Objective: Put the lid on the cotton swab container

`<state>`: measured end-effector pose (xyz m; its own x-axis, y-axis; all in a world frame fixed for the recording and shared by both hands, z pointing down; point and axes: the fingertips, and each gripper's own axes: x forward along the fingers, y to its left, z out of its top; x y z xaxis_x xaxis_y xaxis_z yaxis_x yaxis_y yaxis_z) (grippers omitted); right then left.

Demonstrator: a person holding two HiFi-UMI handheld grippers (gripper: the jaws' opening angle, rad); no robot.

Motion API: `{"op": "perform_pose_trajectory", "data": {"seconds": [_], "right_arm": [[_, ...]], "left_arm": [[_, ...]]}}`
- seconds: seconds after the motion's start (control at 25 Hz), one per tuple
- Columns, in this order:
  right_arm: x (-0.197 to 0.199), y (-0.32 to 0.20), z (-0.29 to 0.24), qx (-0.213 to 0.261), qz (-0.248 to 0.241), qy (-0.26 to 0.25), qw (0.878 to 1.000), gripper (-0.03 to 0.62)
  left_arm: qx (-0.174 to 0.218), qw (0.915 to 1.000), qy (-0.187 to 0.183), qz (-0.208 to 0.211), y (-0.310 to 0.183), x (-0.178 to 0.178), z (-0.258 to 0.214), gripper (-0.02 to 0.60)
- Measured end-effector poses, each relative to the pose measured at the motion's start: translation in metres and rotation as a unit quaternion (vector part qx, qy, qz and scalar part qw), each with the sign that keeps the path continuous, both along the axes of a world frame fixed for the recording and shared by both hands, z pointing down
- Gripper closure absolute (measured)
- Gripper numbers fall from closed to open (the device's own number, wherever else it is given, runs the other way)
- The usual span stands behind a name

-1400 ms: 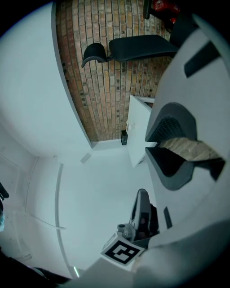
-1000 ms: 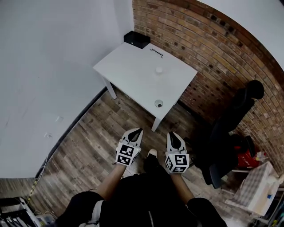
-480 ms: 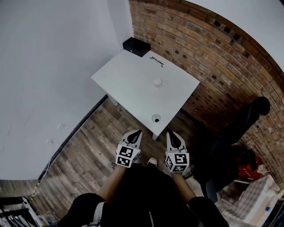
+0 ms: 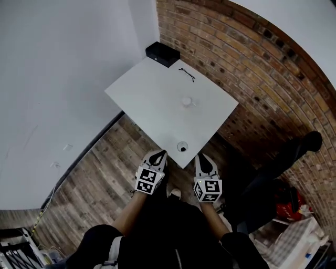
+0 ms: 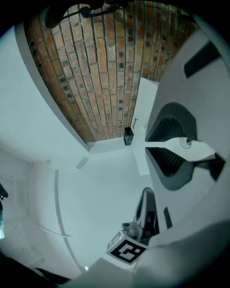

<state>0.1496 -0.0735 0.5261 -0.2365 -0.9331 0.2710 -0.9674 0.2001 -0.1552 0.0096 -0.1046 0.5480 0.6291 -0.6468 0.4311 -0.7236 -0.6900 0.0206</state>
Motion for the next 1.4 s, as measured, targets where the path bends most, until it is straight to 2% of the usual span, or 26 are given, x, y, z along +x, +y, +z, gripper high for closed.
{"op": "perform_pose_trajectory", "data": {"seconds": [0.16, 0.6, 0.68, 0.72, 0.76, 0.96, 1.16, 1.4], "right_arm": [[0.007, -0.033, 0.001, 0.000, 0.008, 0.005, 1.000, 0.568], [0.018, -0.143, 0.011, -0.027, 0.032, 0.018, 0.999, 0.568], [0.019, -0.163, 0.015, -0.035, 0.036, 0.022, 0.998, 0.568], [0.019, -0.172, 0.018, -0.041, 0.039, 0.024, 0.998, 0.568], [0.019, -0.181, 0.021, -0.048, 0.042, 0.026, 0.998, 0.568], [0.021, -0.218, 0.029, -0.073, 0.059, 0.036, 0.995, 0.568], [0.029, -0.248, 0.034, -0.086, 0.072, 0.038, 0.993, 0.568], [0.037, -0.263, 0.052, -0.113, 0.087, 0.040, 0.989, 0.566]], "left_arm": [[0.005, 0.9999, 0.001, 0.012, -0.038, 0.009, 0.001, 0.563], [-0.018, 0.9969, -0.001, 0.076, -0.156, 0.037, 0.025, 0.560], [-0.028, 0.9953, -0.014, 0.092, -0.178, 0.041, 0.034, 0.544], [-0.034, 0.9941, -0.021, 0.101, -0.189, 0.042, 0.039, 0.510], [-0.039, 0.9927, -0.026, 0.111, -0.199, 0.044, 0.044, 0.477], [-0.046, 0.9847, -0.040, 0.163, -0.243, 0.058, 0.069, 0.406], [-0.053, 0.9726, -0.053, 0.220, -0.277, 0.082, 0.098, 0.325], [-0.043, 0.9542, -0.089, 0.282, -0.296, 0.101, 0.130, 0.301]]}}
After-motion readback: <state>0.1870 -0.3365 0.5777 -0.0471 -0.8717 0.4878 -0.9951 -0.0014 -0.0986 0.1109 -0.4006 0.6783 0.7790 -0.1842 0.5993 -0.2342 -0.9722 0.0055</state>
